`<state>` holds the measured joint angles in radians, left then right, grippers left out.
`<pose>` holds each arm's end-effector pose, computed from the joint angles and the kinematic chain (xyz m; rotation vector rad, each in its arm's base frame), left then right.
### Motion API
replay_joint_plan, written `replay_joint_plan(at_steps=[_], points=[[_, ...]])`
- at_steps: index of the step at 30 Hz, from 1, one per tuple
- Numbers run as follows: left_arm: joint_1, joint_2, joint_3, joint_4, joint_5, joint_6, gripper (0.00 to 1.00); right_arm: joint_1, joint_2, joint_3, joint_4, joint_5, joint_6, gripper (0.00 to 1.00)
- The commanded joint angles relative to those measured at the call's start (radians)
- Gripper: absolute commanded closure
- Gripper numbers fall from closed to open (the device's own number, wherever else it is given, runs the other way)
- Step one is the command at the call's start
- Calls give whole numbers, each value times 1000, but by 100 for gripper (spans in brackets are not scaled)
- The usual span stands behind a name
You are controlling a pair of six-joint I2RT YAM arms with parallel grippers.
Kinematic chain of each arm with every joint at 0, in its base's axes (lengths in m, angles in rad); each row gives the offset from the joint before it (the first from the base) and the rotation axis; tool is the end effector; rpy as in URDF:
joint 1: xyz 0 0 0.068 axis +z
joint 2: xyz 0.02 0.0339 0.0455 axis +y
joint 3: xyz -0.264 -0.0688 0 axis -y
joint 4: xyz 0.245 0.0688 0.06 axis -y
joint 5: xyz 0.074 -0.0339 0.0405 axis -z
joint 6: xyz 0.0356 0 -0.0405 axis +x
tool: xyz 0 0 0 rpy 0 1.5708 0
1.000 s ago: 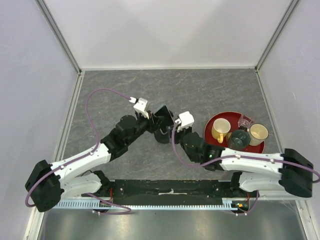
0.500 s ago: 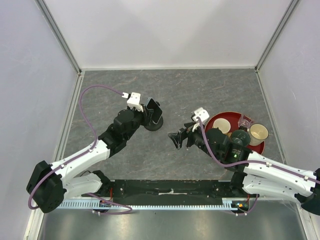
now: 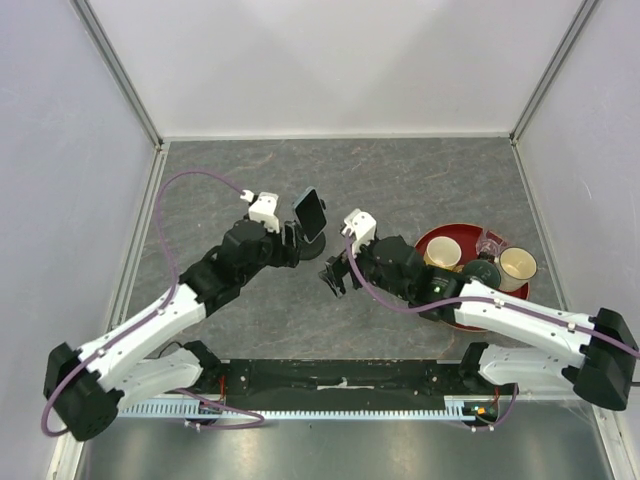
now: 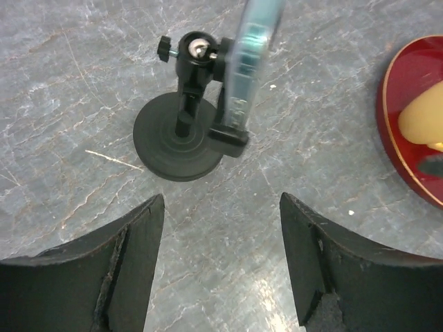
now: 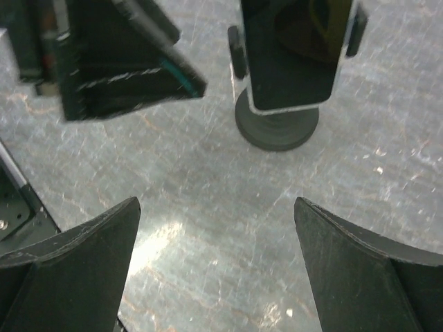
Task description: Place the phone on the phone stand
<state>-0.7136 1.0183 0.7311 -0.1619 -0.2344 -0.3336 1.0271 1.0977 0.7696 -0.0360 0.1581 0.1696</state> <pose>0.1803 -0.1451 0.2792 0.2357 2.0195 -0.4301 0.1357 0.2136 0.2875 -0.7255 1.8473 0.6395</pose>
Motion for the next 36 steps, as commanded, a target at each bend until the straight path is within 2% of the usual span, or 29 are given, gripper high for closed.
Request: replay_joint_plan(at_steps=[1,4,6,10,12,15,20,30,36], points=[[3,-145,77,-126,17,-24,26,-41,59,156,53,-2,-50,2],[3,-294,48,-195,-28,-7,26,-44,138,256,50,6,-57,2],[5,-381,24,-227,-72,19,24,-45,200,305,41,4,-128,2],[5,-594,-4,-254,-112,30,23,-94,316,440,1,-92,-194,2],[3,-635,-6,-258,-125,25,23,-116,355,494,-8,-109,-212,2],[5,-666,-10,-236,-111,36,22,-130,416,542,-18,-66,-220,2],[5,-632,-38,-183,-69,80,23,-128,473,559,16,13,-194,2],[13,-647,-88,-139,-20,111,23,-174,539,554,76,-132,-245,2],[31,-659,-93,-130,12,111,23,-188,571,557,100,-157,-286,5]])
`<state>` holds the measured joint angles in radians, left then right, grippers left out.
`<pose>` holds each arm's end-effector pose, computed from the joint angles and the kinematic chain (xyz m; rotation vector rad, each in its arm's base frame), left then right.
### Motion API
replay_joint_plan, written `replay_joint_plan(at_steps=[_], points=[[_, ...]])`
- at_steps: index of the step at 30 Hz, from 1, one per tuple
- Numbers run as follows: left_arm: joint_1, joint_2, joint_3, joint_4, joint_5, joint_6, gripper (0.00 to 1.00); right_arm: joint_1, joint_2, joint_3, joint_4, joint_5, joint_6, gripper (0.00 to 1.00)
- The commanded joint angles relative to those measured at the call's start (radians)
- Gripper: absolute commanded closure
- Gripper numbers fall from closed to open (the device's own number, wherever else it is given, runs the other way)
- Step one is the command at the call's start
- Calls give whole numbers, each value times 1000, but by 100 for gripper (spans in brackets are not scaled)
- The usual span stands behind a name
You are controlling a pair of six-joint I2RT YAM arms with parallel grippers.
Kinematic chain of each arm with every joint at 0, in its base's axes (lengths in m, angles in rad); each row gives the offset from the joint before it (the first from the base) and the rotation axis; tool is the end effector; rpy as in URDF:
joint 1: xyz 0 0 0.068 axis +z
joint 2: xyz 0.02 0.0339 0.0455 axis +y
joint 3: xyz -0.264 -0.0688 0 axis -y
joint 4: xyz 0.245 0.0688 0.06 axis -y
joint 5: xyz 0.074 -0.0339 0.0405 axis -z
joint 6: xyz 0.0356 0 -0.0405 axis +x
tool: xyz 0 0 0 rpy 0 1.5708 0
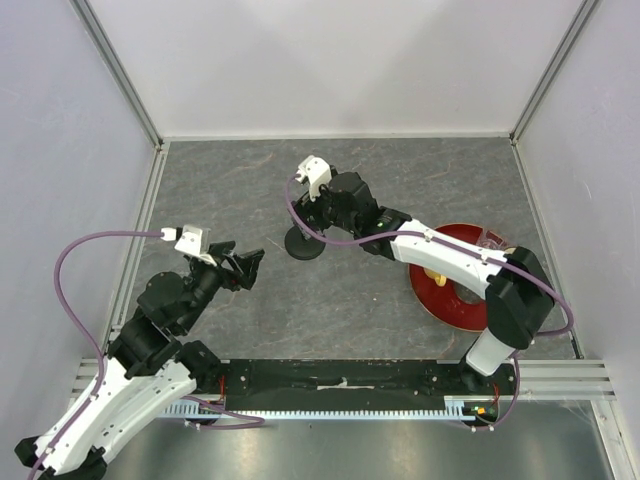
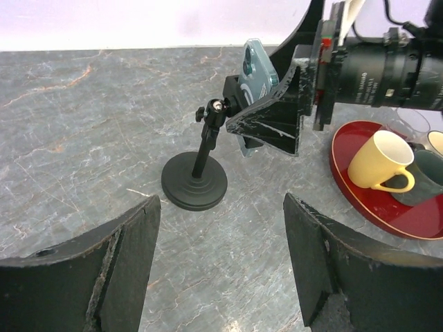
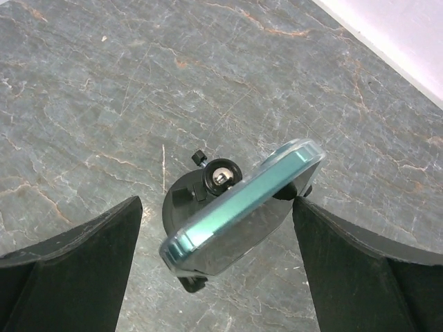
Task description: Place the phone on the phone stand
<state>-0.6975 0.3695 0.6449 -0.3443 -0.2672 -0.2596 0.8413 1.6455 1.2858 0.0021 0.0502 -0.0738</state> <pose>0.0837 -0.0579 0.3257 0.1563 1.6548 -0.5121 0.2631 0.2916 0.3083 -0.8333 1.7695 0.4625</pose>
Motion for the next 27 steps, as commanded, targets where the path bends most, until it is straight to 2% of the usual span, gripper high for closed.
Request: replay_joint_plan(at_steps=[1,3,7,11,17,22,27], points=[[24,-6,-5,54,57,36,23,-1,23,43,64,-99,-56,5],[35,-1,-5,57,72,36,23,-2,25,44,62,-108,-82,2],[70,11,-10,62,123,23,23,-10,2,43,32,-62,-81,2],[93,13,-13,65,148,16,23,-13,-44,15,1,-124,14,2],[141,17,-17,76,197,3,23,21,-119,-104,-8,-59,231,2],[162,22,-19,74,218,-3,23,71,-122,-134,-8,20,259,2],[170,16,-21,70,210,-3,23,114,-87,-95,-8,25,324,2]])
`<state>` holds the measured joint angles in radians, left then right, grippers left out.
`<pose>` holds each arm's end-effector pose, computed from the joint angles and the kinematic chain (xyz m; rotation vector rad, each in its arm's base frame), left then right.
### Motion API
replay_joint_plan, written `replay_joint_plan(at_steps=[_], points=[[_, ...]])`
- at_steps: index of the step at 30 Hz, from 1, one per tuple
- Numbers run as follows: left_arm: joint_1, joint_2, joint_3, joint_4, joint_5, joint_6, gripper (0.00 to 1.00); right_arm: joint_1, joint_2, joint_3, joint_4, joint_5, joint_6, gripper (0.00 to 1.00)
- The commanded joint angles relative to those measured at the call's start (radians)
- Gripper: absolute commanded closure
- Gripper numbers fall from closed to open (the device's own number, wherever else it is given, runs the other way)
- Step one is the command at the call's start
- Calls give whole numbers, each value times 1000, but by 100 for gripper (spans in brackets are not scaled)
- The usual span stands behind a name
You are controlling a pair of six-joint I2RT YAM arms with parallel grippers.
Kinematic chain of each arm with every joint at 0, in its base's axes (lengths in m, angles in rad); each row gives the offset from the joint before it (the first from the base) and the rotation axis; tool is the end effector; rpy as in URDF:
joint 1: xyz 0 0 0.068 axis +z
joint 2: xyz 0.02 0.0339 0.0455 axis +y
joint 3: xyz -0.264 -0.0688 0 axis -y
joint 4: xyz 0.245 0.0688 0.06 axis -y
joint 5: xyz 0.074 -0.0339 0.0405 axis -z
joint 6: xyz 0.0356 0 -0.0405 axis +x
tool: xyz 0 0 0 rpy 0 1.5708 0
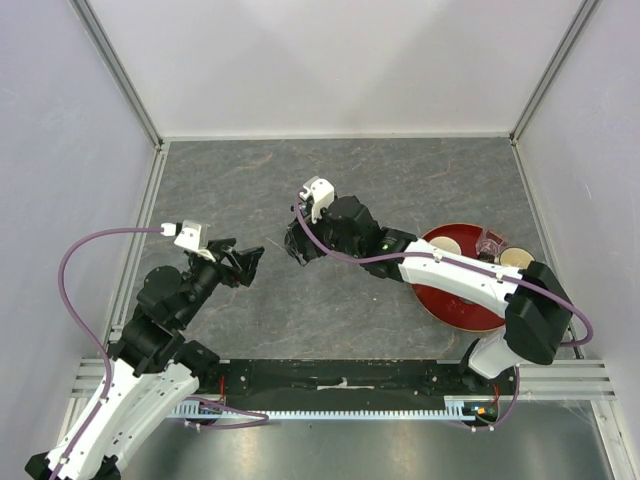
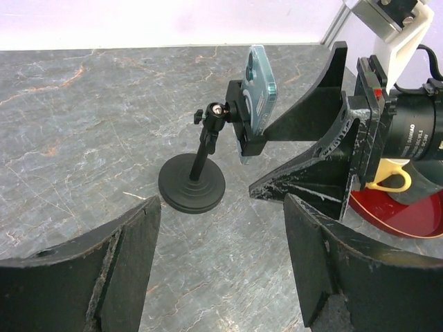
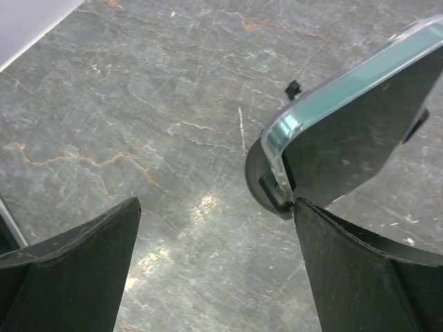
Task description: Place the phone on the phone stand
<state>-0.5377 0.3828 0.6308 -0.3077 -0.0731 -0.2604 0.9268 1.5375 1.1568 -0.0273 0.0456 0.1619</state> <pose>0.0934 -0.0527 0.3239 0.1726 1.6500 -0.5510 0.2184 0.2881 0.2986 -0.7325 1.9028 0.6541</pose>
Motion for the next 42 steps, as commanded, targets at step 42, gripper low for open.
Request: replay_joint_plan(at_steps=[42], points=[[33,14,0,28,41,-16,13,-80,115,262,-54,-132,-306,2]])
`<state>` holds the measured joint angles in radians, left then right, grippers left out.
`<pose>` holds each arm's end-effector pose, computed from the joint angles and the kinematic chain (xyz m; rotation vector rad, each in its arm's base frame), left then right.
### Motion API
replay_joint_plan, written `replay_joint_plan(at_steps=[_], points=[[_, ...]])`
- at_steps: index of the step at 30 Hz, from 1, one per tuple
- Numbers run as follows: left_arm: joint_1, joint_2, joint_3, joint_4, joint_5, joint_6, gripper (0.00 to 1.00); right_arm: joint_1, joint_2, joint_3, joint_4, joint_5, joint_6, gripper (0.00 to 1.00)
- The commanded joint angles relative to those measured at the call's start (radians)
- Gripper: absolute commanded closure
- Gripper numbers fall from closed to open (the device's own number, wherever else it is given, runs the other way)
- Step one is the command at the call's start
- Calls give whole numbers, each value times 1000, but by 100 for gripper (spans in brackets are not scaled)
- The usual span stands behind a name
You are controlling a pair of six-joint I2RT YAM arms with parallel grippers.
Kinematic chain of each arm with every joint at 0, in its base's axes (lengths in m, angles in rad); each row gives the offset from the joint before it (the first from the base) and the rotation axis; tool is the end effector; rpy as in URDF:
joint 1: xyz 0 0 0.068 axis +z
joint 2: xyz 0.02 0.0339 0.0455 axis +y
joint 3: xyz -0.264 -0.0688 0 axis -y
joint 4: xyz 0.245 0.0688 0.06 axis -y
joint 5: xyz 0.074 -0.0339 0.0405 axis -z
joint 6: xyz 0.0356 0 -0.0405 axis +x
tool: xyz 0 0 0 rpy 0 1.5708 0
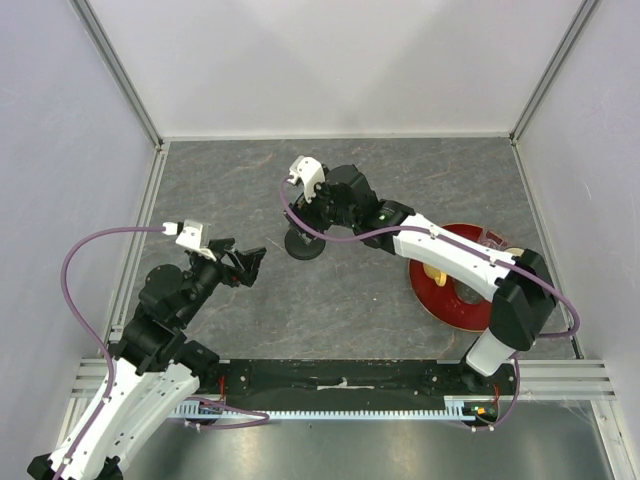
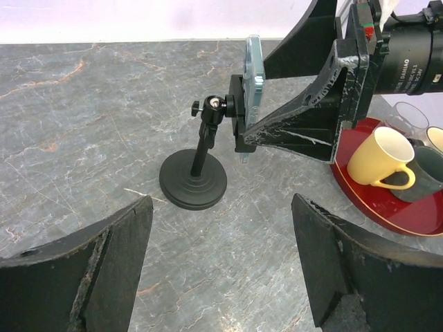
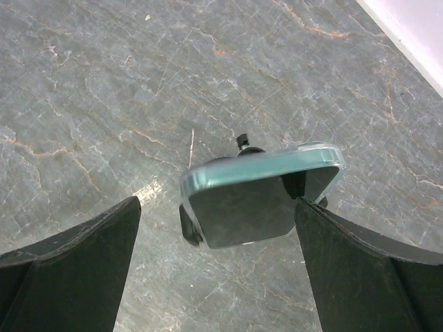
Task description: Place the phone on the phone stand
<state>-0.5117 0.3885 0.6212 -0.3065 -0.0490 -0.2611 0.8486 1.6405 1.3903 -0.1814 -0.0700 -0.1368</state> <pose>0.0963 -0.0521 0.3203 0.1713 1.6645 -0.5475 0.2560 0.2943 0.3285 -1.0052 1.7756 0.5221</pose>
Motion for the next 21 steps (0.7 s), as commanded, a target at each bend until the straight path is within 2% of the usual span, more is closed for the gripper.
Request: replay_joint_plan(at_steps=[1,12,21], points=[[7,6,9,26,18,-13,13,-2,7,4,130,4,-10,2],[7,7,8,27,29,-12,13,-26,22,26,108,13,-47,2],[7,9,6,33,44,-12,13,-89,-42,-25,63,-198,-196,2]])
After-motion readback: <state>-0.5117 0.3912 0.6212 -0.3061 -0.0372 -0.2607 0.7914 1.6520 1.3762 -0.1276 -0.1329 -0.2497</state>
